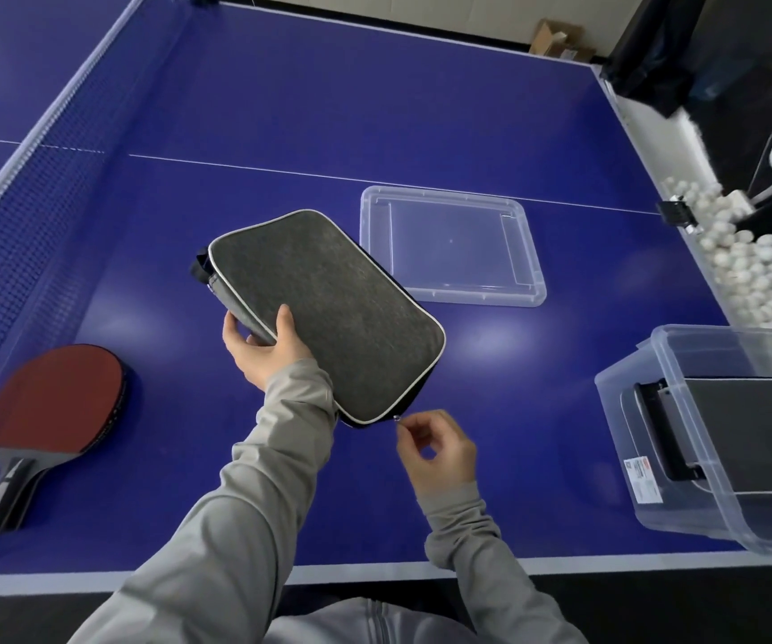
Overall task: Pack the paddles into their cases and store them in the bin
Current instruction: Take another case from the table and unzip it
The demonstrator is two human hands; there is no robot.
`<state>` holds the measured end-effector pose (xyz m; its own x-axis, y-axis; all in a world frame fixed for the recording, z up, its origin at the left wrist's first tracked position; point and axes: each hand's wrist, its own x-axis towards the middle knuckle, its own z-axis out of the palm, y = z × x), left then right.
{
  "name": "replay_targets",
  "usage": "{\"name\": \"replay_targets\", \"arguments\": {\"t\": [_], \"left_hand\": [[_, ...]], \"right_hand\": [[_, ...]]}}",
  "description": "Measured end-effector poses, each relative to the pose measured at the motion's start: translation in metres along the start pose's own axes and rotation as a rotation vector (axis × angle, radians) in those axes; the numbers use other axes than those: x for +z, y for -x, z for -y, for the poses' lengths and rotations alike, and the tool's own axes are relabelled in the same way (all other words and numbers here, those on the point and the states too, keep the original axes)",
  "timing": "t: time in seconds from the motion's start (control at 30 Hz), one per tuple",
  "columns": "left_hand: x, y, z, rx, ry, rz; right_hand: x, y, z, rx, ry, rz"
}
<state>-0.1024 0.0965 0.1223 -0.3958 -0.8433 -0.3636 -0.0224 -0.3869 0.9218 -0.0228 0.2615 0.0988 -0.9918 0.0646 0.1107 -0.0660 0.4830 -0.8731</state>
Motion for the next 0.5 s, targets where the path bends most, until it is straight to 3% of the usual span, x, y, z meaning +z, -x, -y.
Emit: {"name": "replay_targets", "arguments": {"t": [0.27, 0.5], "left_hand": [[0.007, 0.010, 0.018, -0.039, -0.013, -0.127], [-0.001, 0.006, 0.019, -0.053, -0.045, -0.042]], "right_hand": [[0.020, 0.015, 0.014, 0.024, -0.078, -0.002], [0.011, 0.014, 0.007, 0.071, -0.103, 0.113]]}}
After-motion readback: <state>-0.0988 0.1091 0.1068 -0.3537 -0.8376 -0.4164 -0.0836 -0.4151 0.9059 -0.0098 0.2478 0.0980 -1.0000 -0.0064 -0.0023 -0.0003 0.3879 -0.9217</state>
